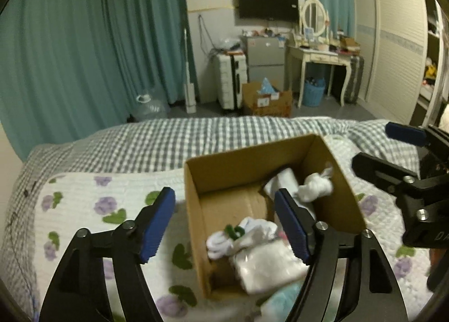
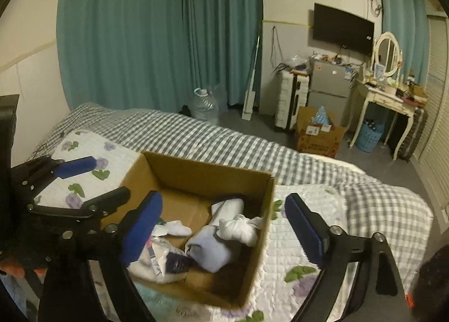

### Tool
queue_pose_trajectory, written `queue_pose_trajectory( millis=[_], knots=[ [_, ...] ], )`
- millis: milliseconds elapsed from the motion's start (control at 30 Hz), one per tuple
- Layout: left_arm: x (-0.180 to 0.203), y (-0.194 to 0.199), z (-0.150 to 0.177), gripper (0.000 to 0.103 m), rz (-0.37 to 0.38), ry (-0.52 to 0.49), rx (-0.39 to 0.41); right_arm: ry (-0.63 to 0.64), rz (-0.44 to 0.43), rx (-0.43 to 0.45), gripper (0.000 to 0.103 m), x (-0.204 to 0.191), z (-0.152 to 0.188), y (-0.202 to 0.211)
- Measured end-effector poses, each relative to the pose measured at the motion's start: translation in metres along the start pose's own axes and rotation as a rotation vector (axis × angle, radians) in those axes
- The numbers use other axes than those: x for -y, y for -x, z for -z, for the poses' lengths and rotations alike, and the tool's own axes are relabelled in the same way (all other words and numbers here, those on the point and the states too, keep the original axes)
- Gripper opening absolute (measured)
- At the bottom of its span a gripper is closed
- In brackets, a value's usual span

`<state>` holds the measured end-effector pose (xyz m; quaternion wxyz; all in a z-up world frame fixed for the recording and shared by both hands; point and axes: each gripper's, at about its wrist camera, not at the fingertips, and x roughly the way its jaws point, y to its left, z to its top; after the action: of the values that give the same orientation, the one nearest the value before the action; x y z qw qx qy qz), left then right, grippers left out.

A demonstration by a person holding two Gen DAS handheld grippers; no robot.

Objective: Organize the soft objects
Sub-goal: 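Carry both socks over the box, drop them in, open both tools, then grasp the cream cloth with the right tool while the left grasps the blue tissue pack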

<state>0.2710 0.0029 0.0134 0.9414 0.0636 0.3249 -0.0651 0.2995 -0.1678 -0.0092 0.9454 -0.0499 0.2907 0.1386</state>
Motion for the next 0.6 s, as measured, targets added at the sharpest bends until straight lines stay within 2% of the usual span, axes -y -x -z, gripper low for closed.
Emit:
queue_pose_trajectory(
  millis=[200, 267, 333, 467, 600],
  knots=[
    [-0.002, 0.087, -0.002, 0.083, 0.015, -0.022, 0.076, 0.000, 0.082, 0.029, 0.103, -0.005, -0.009, 0.088],
    [-0.002, 0.113, -0.001, 0.094, 0.022, -0.016, 0.097, 0.007, 0.100, 0.031, 0.103, -0.010, -0.010, 0.116],
    [-0.001, 0.141, 0.005, 0.099, 0.020, -0.014, 0.126, 0.022, 0.117, 0.036, 0.103, -0.018, -0.008, 0.142],
    [0.003, 0.169, 0.023, 0.103, 0.002, -0.039, 0.136, 0.057, 0.122, 0.045, 0.103, -0.035, 0.005, 0.188],
    [0.005, 0.175, 0.054, 0.103, -0.004, -0.047, 0.110, 0.082, 0.122, 0.008, 0.103, -0.052, 0.036, 0.204]
  ],
)
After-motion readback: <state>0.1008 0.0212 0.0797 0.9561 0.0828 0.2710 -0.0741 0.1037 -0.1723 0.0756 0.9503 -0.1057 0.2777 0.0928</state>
